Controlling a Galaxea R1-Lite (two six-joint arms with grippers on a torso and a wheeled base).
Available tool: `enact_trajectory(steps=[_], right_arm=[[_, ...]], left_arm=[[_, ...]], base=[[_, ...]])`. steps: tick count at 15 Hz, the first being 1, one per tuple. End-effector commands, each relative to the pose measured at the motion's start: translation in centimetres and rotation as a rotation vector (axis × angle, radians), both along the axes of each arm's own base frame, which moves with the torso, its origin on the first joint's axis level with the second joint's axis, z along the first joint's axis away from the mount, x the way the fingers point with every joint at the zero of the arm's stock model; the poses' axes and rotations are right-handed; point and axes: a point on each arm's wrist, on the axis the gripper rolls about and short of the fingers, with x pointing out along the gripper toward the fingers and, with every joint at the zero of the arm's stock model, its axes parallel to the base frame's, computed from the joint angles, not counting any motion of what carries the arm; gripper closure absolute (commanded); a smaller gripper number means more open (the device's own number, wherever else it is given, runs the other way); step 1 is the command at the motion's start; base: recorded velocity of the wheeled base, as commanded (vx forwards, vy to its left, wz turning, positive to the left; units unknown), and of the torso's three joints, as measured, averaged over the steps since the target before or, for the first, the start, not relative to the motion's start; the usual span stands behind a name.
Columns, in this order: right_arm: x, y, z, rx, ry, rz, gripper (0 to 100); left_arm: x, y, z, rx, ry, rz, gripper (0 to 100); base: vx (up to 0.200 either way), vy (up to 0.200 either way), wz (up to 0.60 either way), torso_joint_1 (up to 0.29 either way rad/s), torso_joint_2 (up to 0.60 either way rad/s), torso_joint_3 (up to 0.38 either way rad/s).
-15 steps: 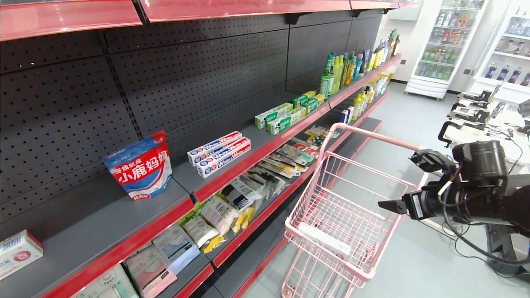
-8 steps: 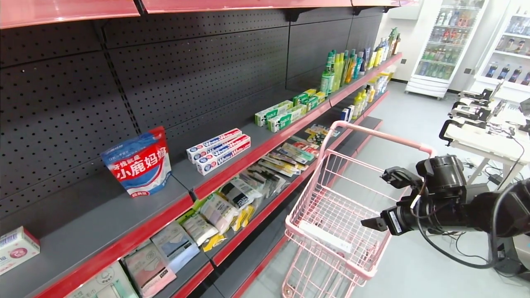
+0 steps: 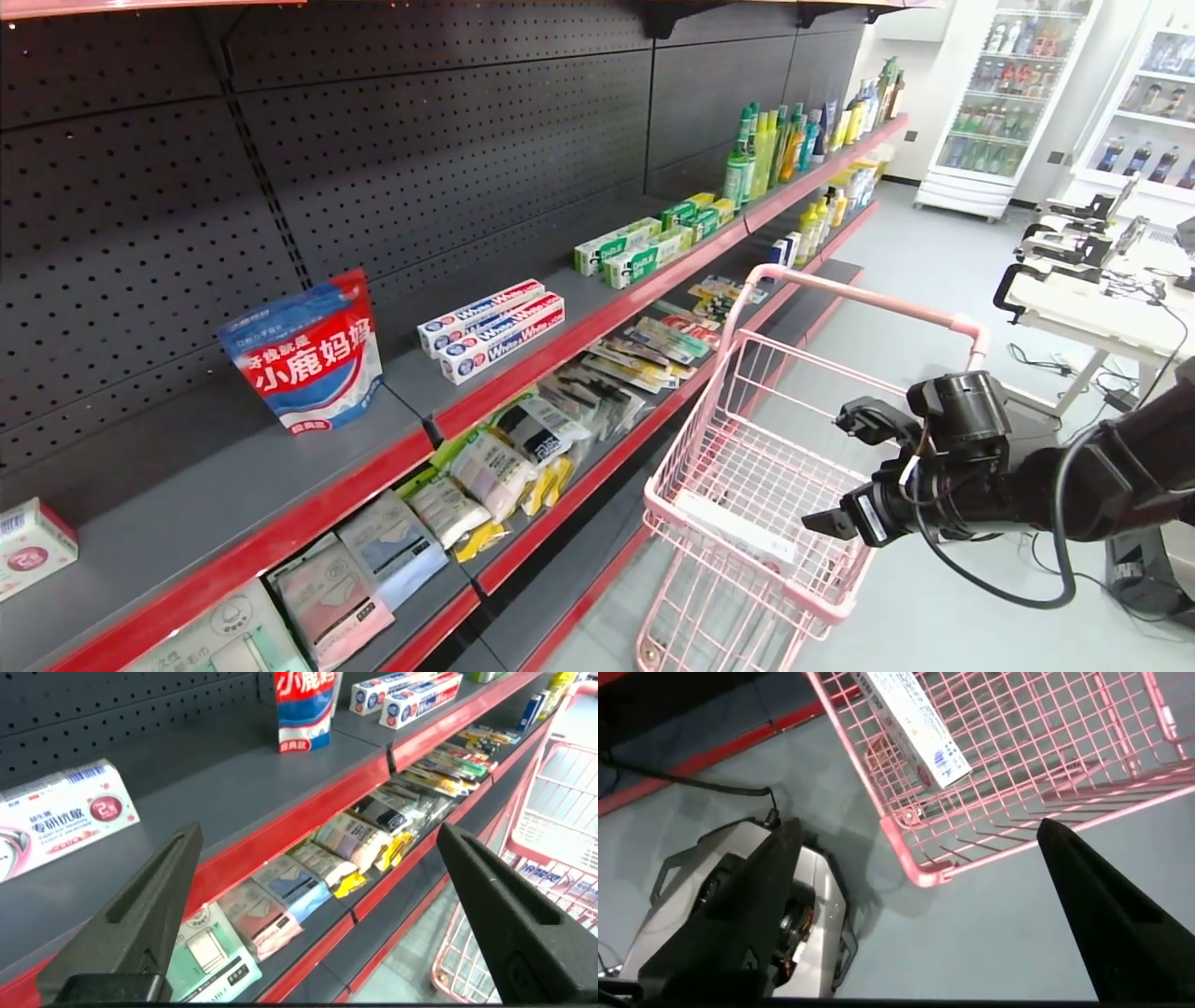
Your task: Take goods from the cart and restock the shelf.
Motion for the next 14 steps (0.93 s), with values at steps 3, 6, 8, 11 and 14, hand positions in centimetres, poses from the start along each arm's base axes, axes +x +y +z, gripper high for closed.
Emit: enact_trajectory(steps=[3,6,8,11,14], right_arm=[[0.6,-0.6,-2.0,-0.025,0.051,0.006,0],[1.5,-0.5,-2.2,-0.034,0.038,0.02,0],[2.2,-0.8,-2.7,-0.053,0.035,0.037,0],[2.3,-1.3,-3.2,-0.064,0.047,0.039,0],[3.0,-1.7,-3.2,-0.062,0.035,0.024,0]], left_arm=[[0.0,0.0,0.0,0.0,0.002,0.0,0],[0.0,0.0,0.0,0.0,0.002,0.001,0],[0.0,0.0,0.0,0.0,0.002,0.001,0],[0.0,0.0,0.0,0.0,0.002,0.001,0],[0.0,0.0,0.0,0.0,0.002,0.0,0]], base=[[0.0,0.0,0.0,-0.149,0.32,0.168],[0.0,0.0,0.0,-0.157,0.34,0.178],[0.0,0.0,0.0,-0.151,0.34,0.178],[0.0,0.0,0.0,-0.159,0.34,0.183],[0.0,0.0,0.0,-0.155,0.35,0.191]])
